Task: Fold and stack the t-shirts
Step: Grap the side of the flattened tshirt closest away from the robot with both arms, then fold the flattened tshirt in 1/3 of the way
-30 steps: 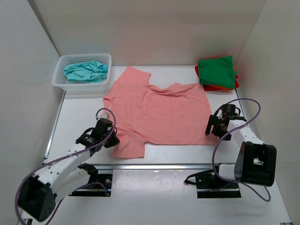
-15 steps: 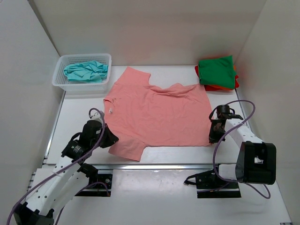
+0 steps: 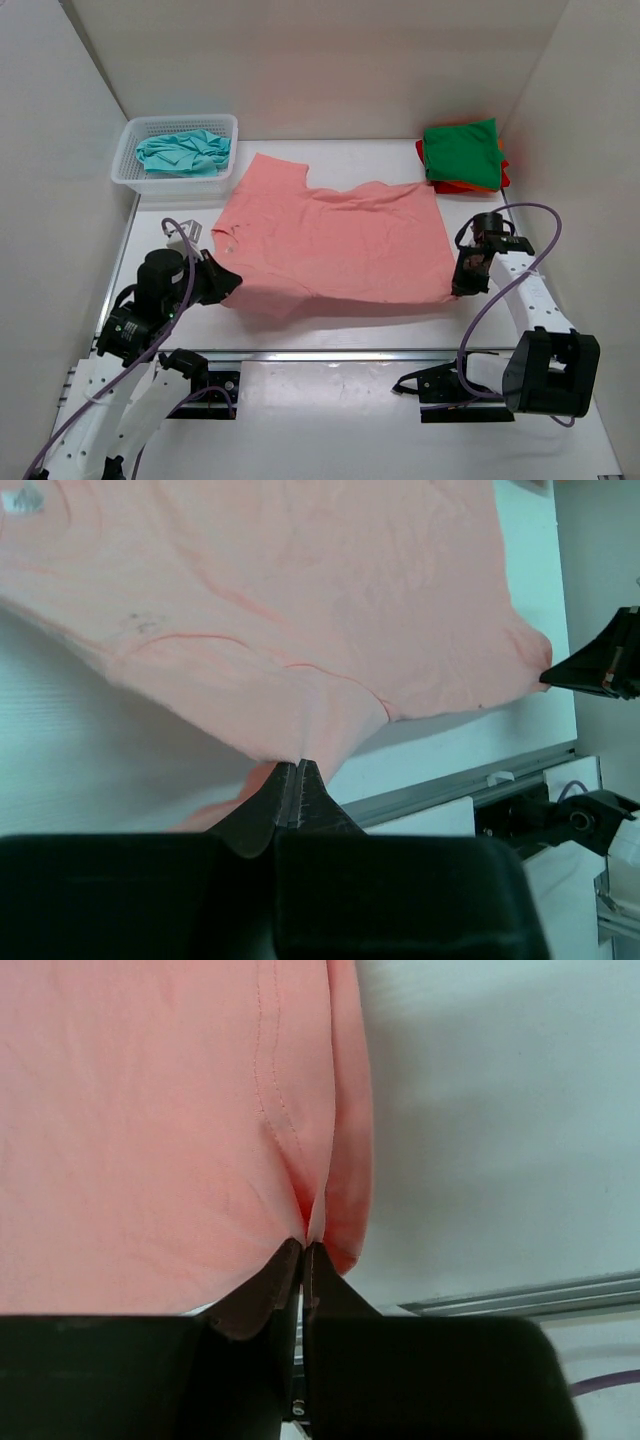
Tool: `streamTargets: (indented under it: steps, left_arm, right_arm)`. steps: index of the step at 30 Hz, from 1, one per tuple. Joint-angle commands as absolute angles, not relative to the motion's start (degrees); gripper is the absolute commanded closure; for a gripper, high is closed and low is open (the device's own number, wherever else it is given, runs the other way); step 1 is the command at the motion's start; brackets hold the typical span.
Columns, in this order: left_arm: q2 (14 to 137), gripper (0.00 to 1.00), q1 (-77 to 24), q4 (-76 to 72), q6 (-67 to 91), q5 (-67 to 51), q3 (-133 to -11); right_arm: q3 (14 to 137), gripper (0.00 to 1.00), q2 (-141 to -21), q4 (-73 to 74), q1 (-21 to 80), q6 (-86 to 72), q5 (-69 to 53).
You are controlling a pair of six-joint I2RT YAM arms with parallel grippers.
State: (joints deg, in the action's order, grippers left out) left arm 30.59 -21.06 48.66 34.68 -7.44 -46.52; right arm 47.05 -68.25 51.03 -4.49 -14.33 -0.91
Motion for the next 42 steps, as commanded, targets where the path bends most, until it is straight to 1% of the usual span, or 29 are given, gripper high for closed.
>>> streamTargets:
  steps: [1, 5, 9, 15, 22, 30, 36, 42]
  left_arm:
    - [31.6, 1.00, -20.0, 51.8, 31.5, -9.8, -52.5]
    - [32.3, 1.00, -18.2, 53.8, 28.9, -11.1, -54.6]
    - [31.1, 1.00, -18.5, 54.9, 29.2, -11.4, -53.5]
    - [30.8, 1.00, -17.5, 53.9, 29.2, -11.4, -51.3]
    - [35.3, 1.00, -19.4, 50.6, 30.9, -9.8, -48.8]
    - [34.2, 1.00, -18.2, 49.7, 32.6, -8.0, -41.5]
    - [36.4, 1.00, -16.3, 46.2, 31.9, -4.9, -41.4]
    - [43.1, 1.00, -14.9, 41.2, 30.0, -1.9, -42.7]
  right_arm:
    - [49.0, 1.00, -64.1, 56.1, -4.0, -13.0, -2.1]
    - [48.1, 1.00, -61.6, 57.4, -4.7, -12.7, -3.4]
    - [49.1, 1.00, -60.4, 60.2, -3.6, -12.6, -3.3]
    - [51.6, 1.00, -61.0, 59.2, -4.7, -11.3, -4.7]
    - [53.4, 1.00, -67.2, 57.1, -3.6, -10.5, -6.0]
    - [56.4, 1.00, -76.1, 53.6, -3.7, -9.2, -6.3]
    - [58.8, 1.00, -81.3, 51.7, -4.4, -8.0, -6.5]
    - [59.0, 1.00, -85.6, 49.4, -5.2, -7.0, -7.6]
